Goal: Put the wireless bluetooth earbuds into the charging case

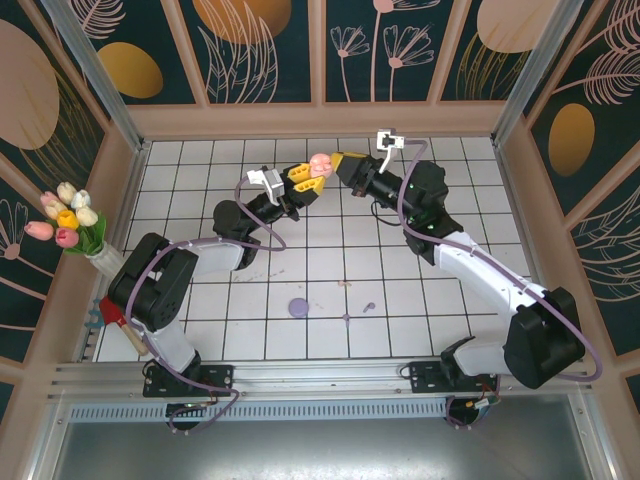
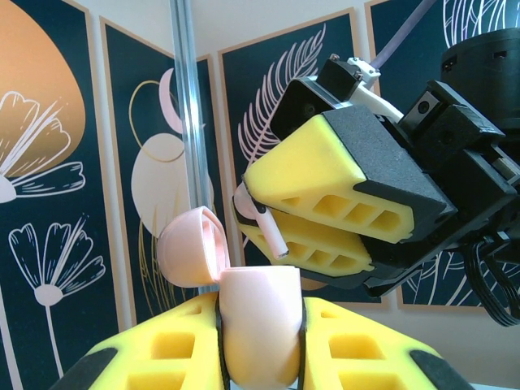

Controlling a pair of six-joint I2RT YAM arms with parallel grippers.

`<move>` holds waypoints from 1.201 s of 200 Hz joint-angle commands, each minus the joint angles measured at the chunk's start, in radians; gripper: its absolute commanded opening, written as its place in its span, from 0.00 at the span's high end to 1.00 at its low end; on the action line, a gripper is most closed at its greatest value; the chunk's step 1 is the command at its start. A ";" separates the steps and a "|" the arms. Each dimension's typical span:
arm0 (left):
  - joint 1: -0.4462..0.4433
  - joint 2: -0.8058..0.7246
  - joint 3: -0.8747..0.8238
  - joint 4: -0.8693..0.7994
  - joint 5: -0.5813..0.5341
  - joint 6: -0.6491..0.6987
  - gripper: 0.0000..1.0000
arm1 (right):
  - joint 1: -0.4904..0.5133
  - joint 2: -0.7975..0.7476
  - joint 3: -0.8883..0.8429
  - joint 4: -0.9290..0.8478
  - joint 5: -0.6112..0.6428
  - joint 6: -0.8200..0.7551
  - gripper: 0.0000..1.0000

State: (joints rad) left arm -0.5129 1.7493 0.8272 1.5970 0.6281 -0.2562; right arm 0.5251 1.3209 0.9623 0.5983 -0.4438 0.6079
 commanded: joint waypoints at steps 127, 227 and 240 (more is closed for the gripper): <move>-0.008 -0.020 0.014 0.176 0.010 0.003 1.00 | 0.015 0.026 0.055 0.053 -0.053 0.003 0.82; -0.009 -0.028 0.021 0.175 0.011 -0.004 1.00 | 0.016 0.039 0.023 0.042 -0.046 -0.002 0.83; -0.008 -0.028 0.021 0.175 0.010 -0.003 1.00 | 0.016 0.043 0.019 0.039 -0.047 -0.005 0.83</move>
State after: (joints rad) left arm -0.5129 1.7493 0.8276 1.5967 0.6281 -0.2562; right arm 0.5346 1.3514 0.9798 0.6029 -0.4732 0.6106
